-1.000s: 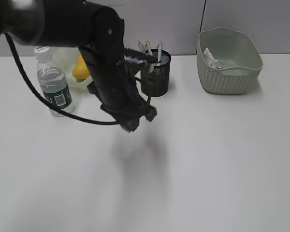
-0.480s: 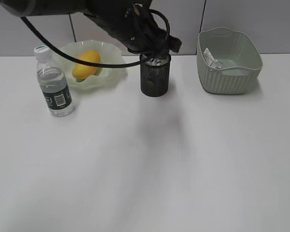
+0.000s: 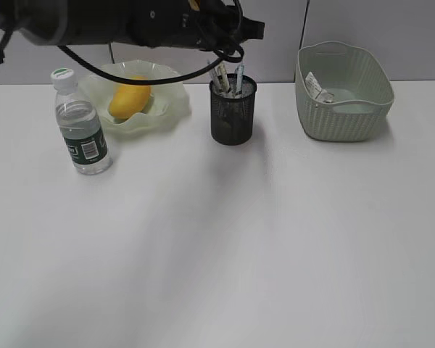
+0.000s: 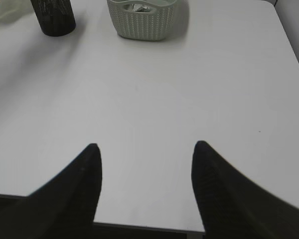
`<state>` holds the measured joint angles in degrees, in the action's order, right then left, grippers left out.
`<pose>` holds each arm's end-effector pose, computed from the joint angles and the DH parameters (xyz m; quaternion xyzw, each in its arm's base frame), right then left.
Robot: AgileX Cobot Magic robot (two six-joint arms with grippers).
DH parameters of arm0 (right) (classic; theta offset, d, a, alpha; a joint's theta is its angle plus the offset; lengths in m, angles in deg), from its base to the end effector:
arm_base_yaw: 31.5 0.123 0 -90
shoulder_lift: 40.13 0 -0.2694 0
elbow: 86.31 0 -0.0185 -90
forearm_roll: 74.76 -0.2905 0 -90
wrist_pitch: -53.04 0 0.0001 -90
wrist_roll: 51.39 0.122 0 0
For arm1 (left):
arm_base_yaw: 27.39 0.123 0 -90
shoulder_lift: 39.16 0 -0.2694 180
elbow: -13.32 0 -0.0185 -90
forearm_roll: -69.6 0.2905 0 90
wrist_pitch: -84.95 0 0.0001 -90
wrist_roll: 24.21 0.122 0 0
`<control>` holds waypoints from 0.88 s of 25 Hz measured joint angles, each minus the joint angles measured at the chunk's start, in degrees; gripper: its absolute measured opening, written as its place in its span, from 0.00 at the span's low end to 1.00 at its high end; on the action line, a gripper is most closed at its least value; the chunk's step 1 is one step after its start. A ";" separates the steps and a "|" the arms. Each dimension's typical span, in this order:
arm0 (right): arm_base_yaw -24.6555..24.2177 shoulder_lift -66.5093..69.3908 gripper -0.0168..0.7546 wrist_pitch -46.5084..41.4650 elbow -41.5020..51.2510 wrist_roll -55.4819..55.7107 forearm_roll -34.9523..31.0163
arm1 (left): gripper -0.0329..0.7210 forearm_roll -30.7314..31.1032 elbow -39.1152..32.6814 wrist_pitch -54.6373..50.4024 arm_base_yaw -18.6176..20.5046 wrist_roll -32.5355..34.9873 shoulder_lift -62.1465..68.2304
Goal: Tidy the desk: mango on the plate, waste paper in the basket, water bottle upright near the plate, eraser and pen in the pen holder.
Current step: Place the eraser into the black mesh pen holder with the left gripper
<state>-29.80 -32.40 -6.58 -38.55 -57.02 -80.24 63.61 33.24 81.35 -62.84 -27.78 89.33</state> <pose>0.0718 0.0122 0.2876 -0.0556 0.8411 0.0294 0.5372 0.4573 -0.3266 0.2128 0.1877 0.8082 -0.2161 0.5146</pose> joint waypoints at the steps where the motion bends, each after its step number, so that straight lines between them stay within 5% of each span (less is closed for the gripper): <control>1: 0.00 0.00 0.62 0.00 0.00 0.00 0.00 | 0.31 -0.44 0.00 1.05 0.00 0.00 0.66; 22: 0.00 0.00 0.62 0.00 0.00 -0.06 0.00 | 0.31 -1.40 0.00 9.73 0.34 0.00 9.80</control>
<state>-29.80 -32.40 -6.58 -38.55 -57.08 -80.24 62.20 33.24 91.09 -62.50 -27.78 99.13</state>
